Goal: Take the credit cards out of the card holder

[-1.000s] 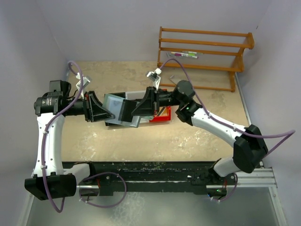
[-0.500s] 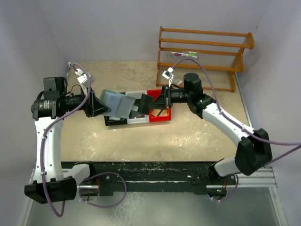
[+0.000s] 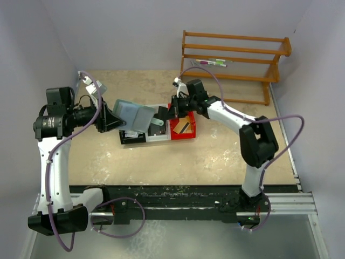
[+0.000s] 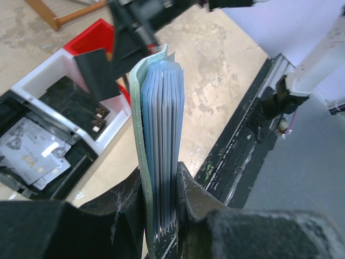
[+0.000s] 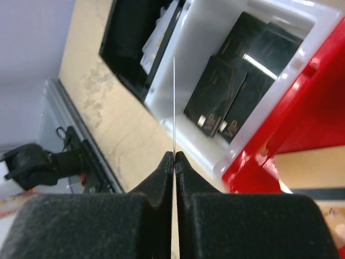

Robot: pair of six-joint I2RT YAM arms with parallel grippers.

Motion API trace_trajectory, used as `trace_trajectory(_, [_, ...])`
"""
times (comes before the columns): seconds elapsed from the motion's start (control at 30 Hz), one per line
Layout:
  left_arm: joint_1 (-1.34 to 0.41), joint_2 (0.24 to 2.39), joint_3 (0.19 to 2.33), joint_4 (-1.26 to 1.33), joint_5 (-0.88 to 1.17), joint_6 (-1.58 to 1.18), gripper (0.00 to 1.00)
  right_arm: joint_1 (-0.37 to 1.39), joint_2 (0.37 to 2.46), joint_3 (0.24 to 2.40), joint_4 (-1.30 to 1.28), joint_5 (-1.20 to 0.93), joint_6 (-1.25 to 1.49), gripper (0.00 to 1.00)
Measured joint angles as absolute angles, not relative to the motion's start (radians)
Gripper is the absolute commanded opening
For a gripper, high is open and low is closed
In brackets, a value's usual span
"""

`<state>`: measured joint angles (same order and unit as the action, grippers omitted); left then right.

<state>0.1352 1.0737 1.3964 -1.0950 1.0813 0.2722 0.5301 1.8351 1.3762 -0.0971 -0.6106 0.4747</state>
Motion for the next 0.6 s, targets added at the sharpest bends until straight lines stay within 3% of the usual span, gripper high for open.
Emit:
trace_trajectory(0.37, [0.135, 1.033, 1.394, -1.069, 1.244, 0.194, 0.17, 0.607, 2.102, 1.565, -0.170, -0.500, 0.456, 0.01])
trace_trajectory(0.6, [0.135, 1.032, 1.393, -1.065, 1.301, 0.168, 0.17, 0.628, 2.107, 1.615, -0.207, -0.439, 0.436, 0.29])
